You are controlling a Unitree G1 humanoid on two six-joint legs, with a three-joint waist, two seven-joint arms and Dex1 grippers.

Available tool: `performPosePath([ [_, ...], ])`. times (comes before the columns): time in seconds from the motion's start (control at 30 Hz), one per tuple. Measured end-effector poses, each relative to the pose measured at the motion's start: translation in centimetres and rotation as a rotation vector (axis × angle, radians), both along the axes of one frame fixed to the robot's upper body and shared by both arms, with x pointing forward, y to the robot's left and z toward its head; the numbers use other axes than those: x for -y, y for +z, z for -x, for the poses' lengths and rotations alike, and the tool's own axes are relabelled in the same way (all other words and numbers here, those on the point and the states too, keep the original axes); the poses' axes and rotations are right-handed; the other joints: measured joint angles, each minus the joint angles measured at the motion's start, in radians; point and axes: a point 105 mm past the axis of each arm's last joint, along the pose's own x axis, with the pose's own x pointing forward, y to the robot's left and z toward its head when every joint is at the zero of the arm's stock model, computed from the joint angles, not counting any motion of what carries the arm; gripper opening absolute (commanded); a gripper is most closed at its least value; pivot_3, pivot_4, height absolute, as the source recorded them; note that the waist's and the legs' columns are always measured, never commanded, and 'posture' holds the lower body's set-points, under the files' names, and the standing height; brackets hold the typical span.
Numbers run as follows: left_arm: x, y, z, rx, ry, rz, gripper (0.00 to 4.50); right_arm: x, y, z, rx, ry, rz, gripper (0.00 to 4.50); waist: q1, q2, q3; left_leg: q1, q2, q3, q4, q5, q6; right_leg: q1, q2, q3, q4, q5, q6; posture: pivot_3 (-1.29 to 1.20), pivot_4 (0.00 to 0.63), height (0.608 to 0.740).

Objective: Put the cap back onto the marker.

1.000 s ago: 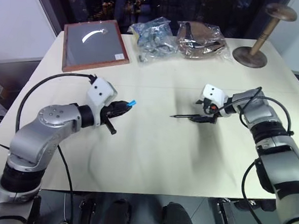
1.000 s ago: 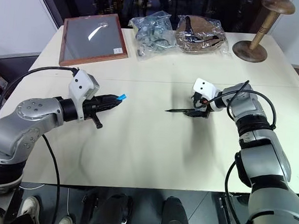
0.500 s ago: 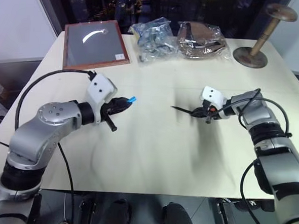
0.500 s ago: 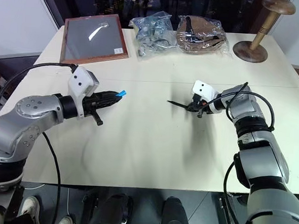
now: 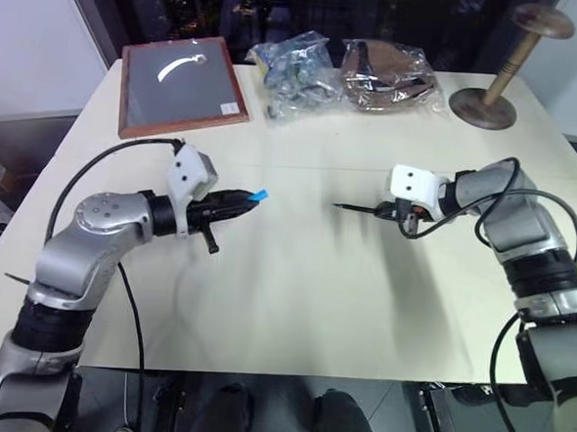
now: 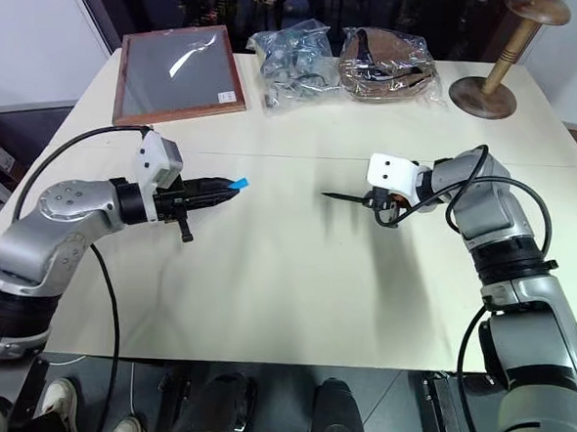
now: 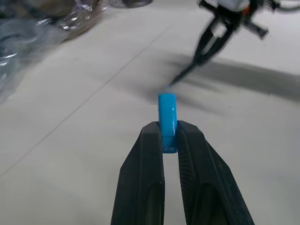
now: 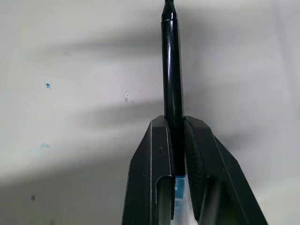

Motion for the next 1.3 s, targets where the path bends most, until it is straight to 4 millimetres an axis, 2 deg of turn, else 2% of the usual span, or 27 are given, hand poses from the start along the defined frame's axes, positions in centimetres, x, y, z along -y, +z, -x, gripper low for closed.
performPosePath([
  [0.17, -0.5, -1.8, -1.4, 0.064, -0.097, -0.100, 0.00, -1.7, 0.9, 1.5, 0.042, 0.060, 0.013, 0.05, 0.004, 0.000, 0.000, 0.000, -0.001, -0.001, 0.000, 0.000, 0.000, 0.000, 0.000, -0.001, 0.001, 0.000, 0.000, 0.00, 0.150, 0.740],
  [0.5, 1.2, -1.7, -2.0, 0.192, -0.281, -0.085, 0.00, -3.2, 1.0, 2.8, 0.031, 0.076, -0.009, 0.05, -0.002, 0.000, 0.000, -0.001, -0.001, 0.000, 0.000, 0.000, 0.000, -0.001, 0.000, -0.001, 0.004, 0.000, 0.000, 0.00, 0.150, 0.740],
  [1.03, 1.3, -2.0, -2.0, 0.240, -0.321, -0.110, 0.00, -4.9, 1.3, 3.1, 0.031, 0.113, -0.027, 0.05, -0.003, 0.000, 0.000, -0.001, -0.001, -0.001, 0.001, 0.000, 0.000, -0.002, 0.000, -0.001, 0.005, 0.000, 0.000, 0.00, 0.150, 0.740],
  [1.3, 1.4, -1.9, -2.0, 0.260, -0.320, -0.111, 0.00, -6.3, 1.2, 3.4, 0.022, 0.153, -0.038, 0.05, -0.001, 0.000, 0.000, -0.001, -0.001, -0.001, 0.001, 0.000, 0.000, -0.002, 0.000, -0.001, 0.006, 0.000, 0.000, 0.00, 0.150, 0.740],
])
